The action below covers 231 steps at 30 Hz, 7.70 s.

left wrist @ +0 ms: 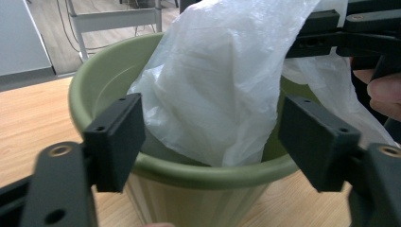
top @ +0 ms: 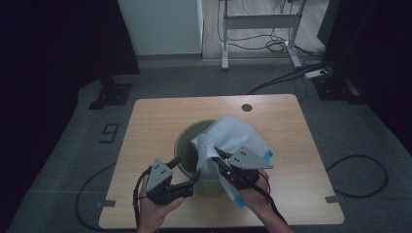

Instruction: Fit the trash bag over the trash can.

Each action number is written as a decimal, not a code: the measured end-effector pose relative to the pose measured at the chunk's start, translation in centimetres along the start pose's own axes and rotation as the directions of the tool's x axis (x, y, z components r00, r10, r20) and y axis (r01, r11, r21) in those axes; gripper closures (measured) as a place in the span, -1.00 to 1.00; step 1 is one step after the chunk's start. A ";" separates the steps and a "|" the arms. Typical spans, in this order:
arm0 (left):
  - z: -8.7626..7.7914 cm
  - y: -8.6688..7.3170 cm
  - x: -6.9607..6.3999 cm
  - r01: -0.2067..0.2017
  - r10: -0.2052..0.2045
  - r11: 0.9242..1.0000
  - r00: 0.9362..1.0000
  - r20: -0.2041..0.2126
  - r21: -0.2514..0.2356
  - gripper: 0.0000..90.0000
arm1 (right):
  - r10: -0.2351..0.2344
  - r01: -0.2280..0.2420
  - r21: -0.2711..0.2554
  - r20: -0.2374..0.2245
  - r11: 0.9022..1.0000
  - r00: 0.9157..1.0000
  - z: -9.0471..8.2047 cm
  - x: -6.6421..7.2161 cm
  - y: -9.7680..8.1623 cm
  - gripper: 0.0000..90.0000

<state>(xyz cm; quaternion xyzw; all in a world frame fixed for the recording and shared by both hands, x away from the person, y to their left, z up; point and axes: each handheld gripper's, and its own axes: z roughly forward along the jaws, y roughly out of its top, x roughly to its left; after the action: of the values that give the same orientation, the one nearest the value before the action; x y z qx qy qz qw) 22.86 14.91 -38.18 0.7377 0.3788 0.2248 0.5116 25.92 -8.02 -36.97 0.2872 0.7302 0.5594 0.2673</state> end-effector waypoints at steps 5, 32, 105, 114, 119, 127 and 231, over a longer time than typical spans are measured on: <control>0.7 0.1 -0.2 -0.020 0.020 1.000 1.000 -0.001 0.016 0.05 | -0.001 0.001 0.001 -0.005 1.000 1.000 0.0 0.1 0.0 0.79; 1.1 0.0 0.1 0.054 -0.054 0.999 0.999 -0.011 0.006 0.93 | 0.051 -0.043 -0.074 0.121 0.996 0.991 -5.3 3.0 -5.8 -0.43; -4.0 1.8 3.7 0.144 -0.138 0.986 0.988 0.072 -0.085 -0.13 | -0.080 0.112 -0.185 0.170 0.976 0.982 -2.8 0.3 0.7 0.96; -1.3 2.4 5.5 0.186 -0.185 0.983 0.979 0.086 0.002 -0.23 | -0.111 0.132 -0.165 0.131 0.977 0.985 -2.3 1.0 -0.2 0.96; -1.0 1.6 5.7 0.184 -0.187 0.982 0.978 0.088 0.035 -0.15 | -0.124 0.142 -0.161 0.112 0.977 0.986 -2.1 1.4 -0.6 0.96; -1.3 0.9 5.6 0.163 -0.167 0.985 0.983 0.074 0.055 0.12 | -0.147 0.157 -0.151 0.078 0.976 0.986 -1.5 2.5 -1.0 0.96; -3.6 1.3 4.9 0.069 -0.055 0.991 0.991 0.119 -0.117 1.00 | -0.042 0.068 -0.125 0.203 0.990 0.978 -5.2 -1.9 -2.7 0.85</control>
<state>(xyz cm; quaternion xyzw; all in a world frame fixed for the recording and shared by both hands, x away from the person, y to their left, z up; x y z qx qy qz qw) 23.67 20.62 -35.85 0.7049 0.3572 0.1884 0.5831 23.24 -13.43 -38.27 0.3034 0.6690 0.5669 0.3728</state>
